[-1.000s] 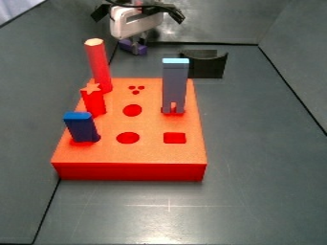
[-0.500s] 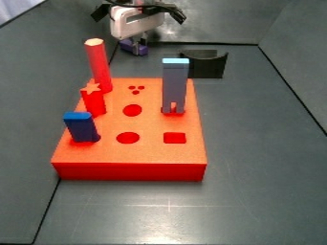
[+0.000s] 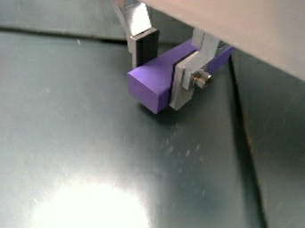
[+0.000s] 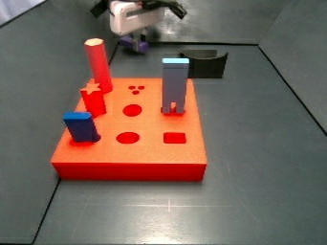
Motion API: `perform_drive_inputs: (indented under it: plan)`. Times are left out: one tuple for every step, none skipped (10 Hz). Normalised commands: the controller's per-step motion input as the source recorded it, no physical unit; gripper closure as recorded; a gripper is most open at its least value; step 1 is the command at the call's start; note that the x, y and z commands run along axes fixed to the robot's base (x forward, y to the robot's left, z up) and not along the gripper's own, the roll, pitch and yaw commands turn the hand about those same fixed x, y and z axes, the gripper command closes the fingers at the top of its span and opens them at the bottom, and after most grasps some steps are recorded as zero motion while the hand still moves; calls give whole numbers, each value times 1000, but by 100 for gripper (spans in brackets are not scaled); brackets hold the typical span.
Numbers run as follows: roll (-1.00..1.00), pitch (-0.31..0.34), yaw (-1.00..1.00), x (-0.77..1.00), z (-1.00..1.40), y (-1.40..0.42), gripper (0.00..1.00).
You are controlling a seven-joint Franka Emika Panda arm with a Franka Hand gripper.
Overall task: Pick up the rectangle object. Move up. Place the rectangle object on the fixture. Regrasp the rectangle object. Move to above the board. Insert the rectangle object.
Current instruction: Move up, then place the rectangle object on the fixture.
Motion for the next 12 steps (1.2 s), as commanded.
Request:
perform_drive_inputs:
  plan:
    - [33,67,-3,-63,550,8,100]
    - [50,85,-10,-39,416,2,100]
    - [71,99,-15,-32,280,3,100]
    - [0,0,0,0,1000,0,100]
    - [17,0,6,-1,1000,-3,100]
    - [41,23,-1,-14,1000,-1,100]
    - [59,38,-9,-20,1000,-3,100]
    - [74,58,-11,-24,1000,-4,100]
    - [92,72,1,-29,1000,-6,100]
    - [101,79,13,-32,1000,-10,100]
    - [107,81,18,-34,1000,-10,100]
    - [118,90,27,-39,1000,-11,100]
